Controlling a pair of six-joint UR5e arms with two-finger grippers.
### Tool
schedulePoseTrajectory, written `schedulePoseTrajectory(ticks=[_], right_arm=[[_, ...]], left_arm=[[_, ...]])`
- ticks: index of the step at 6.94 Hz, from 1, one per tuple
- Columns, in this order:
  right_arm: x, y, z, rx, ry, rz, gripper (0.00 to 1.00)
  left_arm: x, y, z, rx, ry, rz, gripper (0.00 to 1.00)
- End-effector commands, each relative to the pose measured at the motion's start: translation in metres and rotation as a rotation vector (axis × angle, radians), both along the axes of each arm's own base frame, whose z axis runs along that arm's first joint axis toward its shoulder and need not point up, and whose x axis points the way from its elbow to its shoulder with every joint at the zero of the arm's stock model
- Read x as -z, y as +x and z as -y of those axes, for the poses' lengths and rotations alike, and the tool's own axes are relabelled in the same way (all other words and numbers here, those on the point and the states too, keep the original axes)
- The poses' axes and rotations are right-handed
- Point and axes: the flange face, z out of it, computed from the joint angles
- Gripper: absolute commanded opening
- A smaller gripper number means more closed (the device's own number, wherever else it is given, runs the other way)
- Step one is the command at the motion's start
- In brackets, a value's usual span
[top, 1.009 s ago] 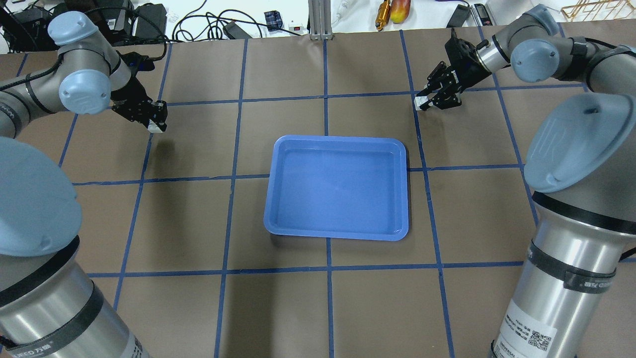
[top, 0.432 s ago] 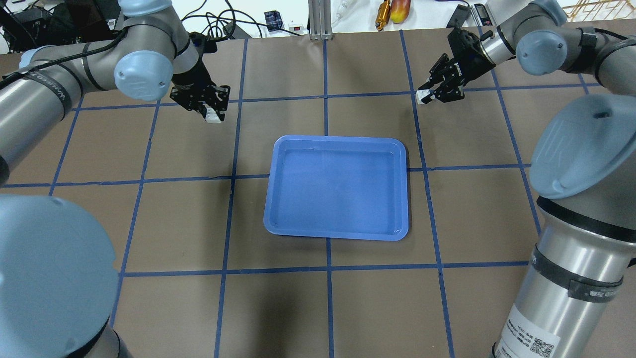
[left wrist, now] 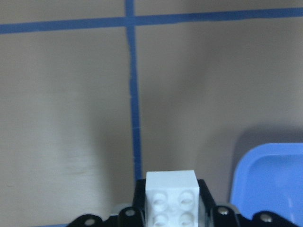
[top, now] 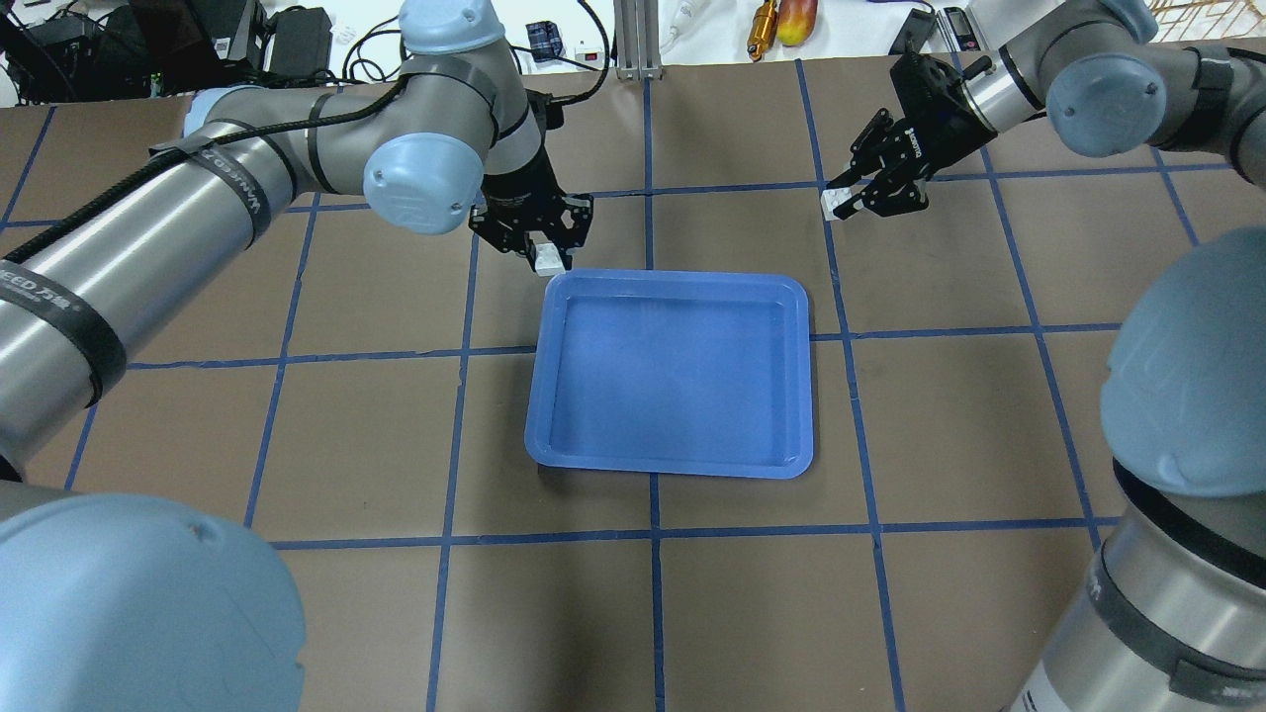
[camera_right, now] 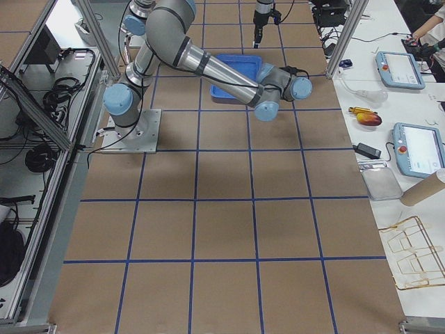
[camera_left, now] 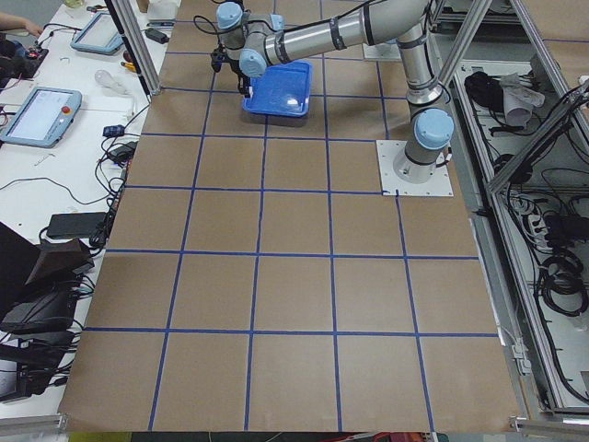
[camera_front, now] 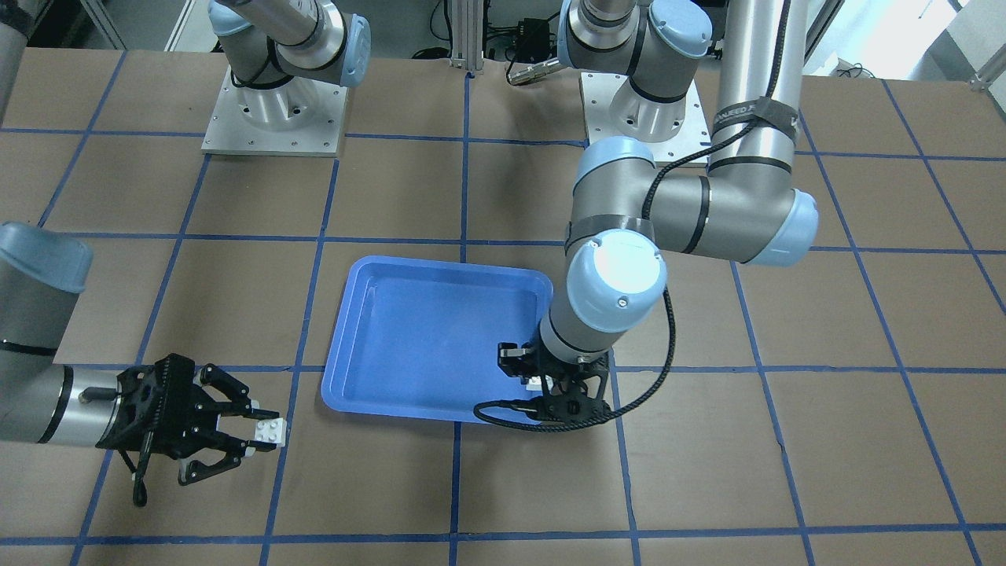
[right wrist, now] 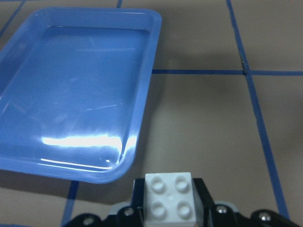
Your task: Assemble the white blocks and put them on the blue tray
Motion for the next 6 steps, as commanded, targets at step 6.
schedulePoseTrajectory(ticks=[6], right_arm=[[0.036, 0.056, -0.171, 0.057, -0.069, -0.021, 0.0]], left_arm=[[0.074, -0.103, -0.081, 0.036, 0.091, -0.05, 0.0]])
